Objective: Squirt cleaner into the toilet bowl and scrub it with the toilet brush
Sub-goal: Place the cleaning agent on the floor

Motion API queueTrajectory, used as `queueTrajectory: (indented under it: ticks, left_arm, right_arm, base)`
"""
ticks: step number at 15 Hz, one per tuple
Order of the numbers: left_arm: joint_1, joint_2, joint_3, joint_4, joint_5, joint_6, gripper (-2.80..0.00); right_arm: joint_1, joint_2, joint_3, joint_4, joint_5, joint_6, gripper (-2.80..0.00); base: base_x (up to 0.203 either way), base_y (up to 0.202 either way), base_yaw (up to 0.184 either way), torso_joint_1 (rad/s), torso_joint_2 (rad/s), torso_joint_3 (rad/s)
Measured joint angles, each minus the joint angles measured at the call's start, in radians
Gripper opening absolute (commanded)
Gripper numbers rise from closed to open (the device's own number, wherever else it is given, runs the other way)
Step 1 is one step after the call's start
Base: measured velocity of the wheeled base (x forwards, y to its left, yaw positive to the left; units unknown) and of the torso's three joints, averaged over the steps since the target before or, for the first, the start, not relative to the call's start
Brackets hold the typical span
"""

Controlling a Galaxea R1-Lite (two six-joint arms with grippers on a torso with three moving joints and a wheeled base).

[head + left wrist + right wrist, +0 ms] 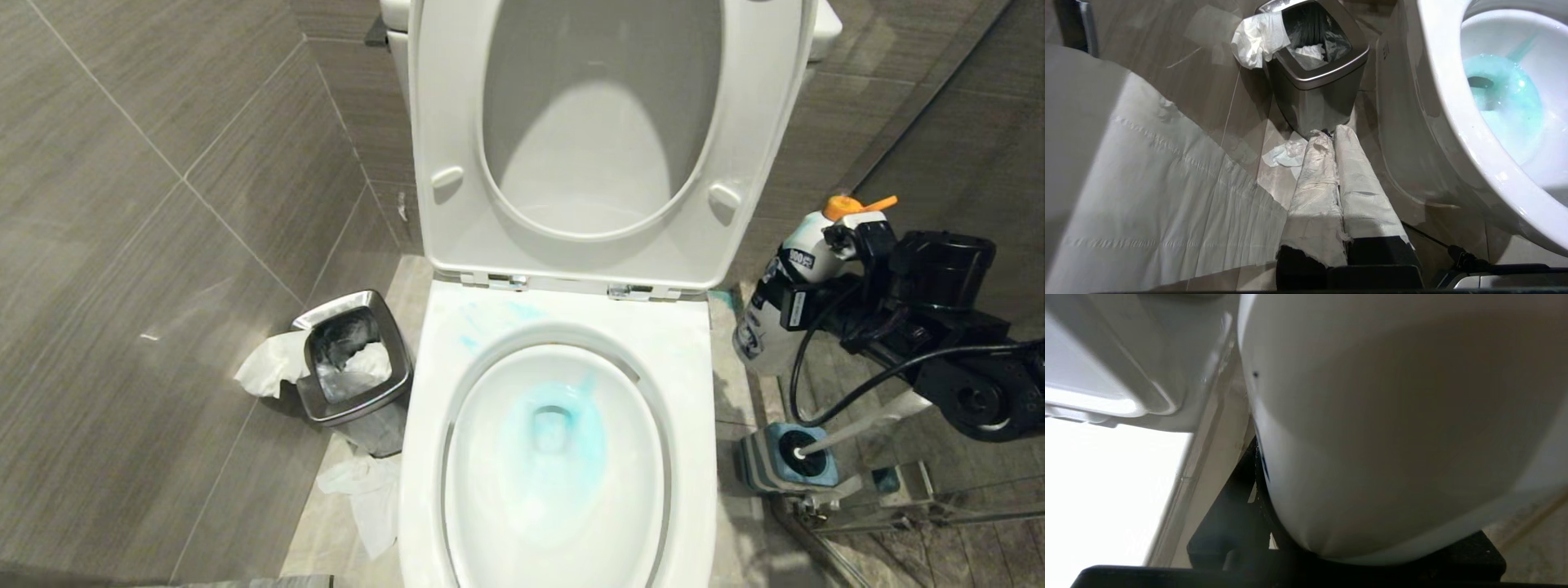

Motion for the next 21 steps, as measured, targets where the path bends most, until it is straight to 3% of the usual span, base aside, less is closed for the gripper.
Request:
queueTrajectory:
  ticks: [9, 14, 17, 21]
  left_arm:
    - [0.0, 0.0, 0.0, 0.0, 0.0, -0.001, -2.8]
    - [0.0, 0.0, 0.0, 0.0, 0.0, 0.0, -2.8]
    - [0.0, 0.0, 0.0, 0.0, 0.0, 0.001, -2.8]
    - [0.0, 0.0, 0.0, 0.0, 0.001, 0.001, -2.8]
  right_arm:
    - [0.017, 0.115, -0.108, -0.012, 0.001, 0.016, -2.8]
    - [0.023, 0.246, -0.201, -0.182, -0.009, 0.001, -2.8]
    - [0.023, 0.309, -0.252, -0.252, -0.06, -0.011, -2.8]
    - [0.023, 0.366, -0.315, -0.257, -0.063, -0.012, -2.8]
  base:
    - [0.0, 0.0, 0.0, 0.003, 0.0, -0.198]
    - [0.0, 0.0, 0.0, 0.001, 0.0, -0.196]
    - [0.0, 0.0, 0.0, 0.002, 0.0, -0.199]
    - [0.0, 0.0, 0.0, 0.001, 0.0, -0.198]
